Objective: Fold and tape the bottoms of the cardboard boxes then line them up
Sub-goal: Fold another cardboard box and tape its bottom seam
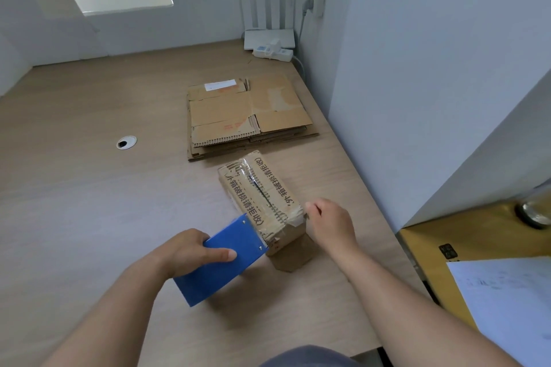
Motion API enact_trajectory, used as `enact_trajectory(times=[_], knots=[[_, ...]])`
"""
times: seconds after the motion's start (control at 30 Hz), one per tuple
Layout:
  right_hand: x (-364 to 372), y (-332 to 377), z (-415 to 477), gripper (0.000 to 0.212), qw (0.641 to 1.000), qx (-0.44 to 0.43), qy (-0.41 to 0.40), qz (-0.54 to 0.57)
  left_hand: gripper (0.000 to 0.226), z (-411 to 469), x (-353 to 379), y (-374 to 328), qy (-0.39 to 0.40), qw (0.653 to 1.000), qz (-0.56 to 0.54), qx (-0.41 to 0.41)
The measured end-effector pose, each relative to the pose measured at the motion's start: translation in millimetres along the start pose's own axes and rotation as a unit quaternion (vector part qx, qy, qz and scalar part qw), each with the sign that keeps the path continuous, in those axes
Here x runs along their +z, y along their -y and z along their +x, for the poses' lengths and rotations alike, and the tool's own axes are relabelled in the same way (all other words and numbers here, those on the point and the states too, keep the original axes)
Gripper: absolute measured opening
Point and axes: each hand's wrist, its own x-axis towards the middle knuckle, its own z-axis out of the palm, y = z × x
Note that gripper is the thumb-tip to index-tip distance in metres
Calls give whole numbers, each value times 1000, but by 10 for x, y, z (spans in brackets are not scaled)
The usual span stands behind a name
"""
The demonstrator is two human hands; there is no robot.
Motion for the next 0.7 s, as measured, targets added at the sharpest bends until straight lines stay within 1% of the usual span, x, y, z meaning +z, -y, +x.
enact_trajectory(times=[0.07,0.13,0.27,0.37,0.43,0.6,0.7], knots=[[38,103,27,38,998,-33,20,-50,44,1,53,-62,-8,1000,-1,-4],[72,152,64,44,996,-31,40,-79,39,-22,79,-92,-17,1000,-7,-6],[121,133,122,40,998,-11,48,-34,42,-82,135,-84,-22,999,-24,-19],[131,125,160,37,999,-6,47,-12,59,-181,132,-75,-17,998,-47,-25],[142,121,166,36,999,1,53,3,64,-263,104,-49,-19,998,-59,-27],[167,171,147,34,998,-4,58,9,51,-368,65,-1,-35,996,-69,-40],[157,188,129,34,998,0,59,8,52,-407,68,-25,-37,995,-73,-51]])
